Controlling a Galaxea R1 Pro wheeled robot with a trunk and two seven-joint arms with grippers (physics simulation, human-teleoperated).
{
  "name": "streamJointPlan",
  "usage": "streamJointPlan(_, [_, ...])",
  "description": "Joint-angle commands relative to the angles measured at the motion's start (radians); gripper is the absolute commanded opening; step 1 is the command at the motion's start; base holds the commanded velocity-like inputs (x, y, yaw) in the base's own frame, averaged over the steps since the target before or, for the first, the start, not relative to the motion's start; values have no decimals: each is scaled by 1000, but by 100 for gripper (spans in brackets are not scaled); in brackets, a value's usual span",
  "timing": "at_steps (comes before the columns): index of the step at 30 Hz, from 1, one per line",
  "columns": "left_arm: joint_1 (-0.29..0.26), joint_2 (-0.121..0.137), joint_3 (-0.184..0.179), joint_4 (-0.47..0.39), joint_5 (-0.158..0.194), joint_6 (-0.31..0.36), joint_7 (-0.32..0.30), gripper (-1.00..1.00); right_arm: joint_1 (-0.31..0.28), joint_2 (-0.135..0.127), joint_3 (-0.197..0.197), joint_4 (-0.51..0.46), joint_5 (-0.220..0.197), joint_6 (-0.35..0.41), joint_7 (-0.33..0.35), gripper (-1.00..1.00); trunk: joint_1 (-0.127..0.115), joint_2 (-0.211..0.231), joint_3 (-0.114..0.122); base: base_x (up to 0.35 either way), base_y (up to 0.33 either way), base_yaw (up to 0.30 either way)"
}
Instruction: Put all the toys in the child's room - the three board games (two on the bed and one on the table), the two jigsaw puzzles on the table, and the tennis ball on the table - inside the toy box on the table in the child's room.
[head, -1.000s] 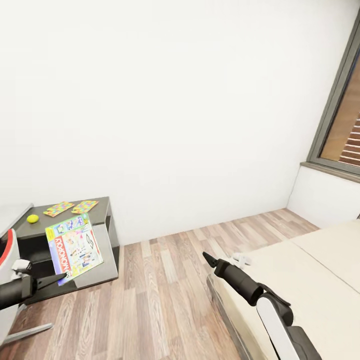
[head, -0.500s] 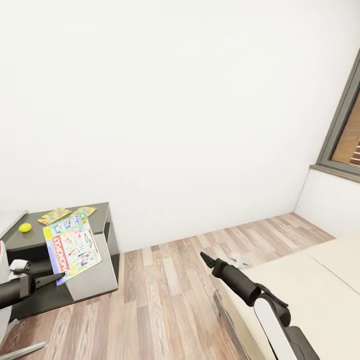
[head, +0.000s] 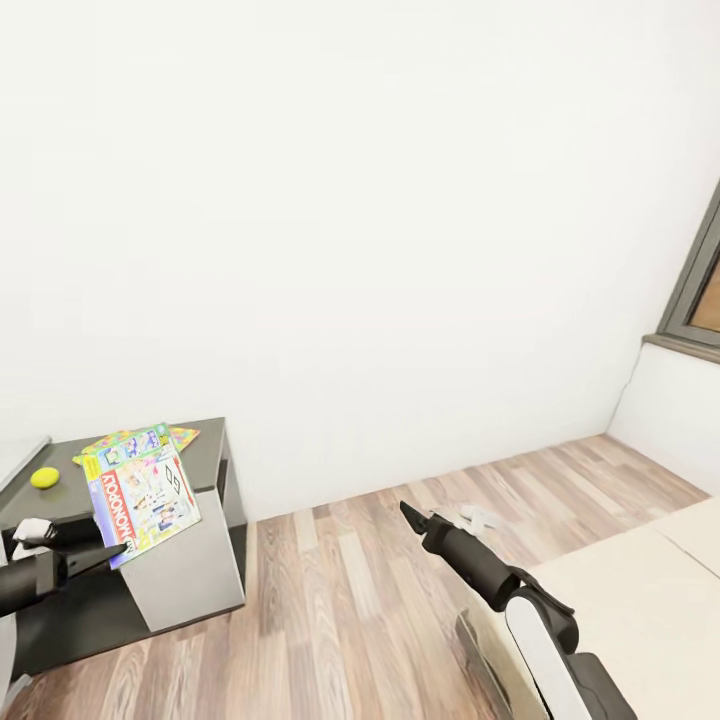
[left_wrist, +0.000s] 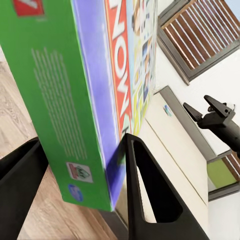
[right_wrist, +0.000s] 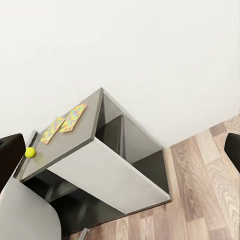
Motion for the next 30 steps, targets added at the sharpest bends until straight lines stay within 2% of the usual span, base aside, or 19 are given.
streamJointPlan(1, [-1,0,0,0,1,10,-4,-100,-1,0,1,-1,-5,4,-1,100,1,-2,-1,293,197,123])
streamJointPlan(14, [-1,0,0,1,1,10,-4,-100,-1,0,2,-3,-4,5,-2,100,1,-2,5,288,34,239])
streamJointPlan(27, [-1,0,0,0,1,10,-4,-100,-1,0,9,-6,-3,4,-2,100,1,-2,6,278,0,31])
streamJointPlan(30, [-1,0,0,0,1,10,-4,-100,-1,0,13,-6,-3,4,-3,100,1,-2,6,142,0,179])
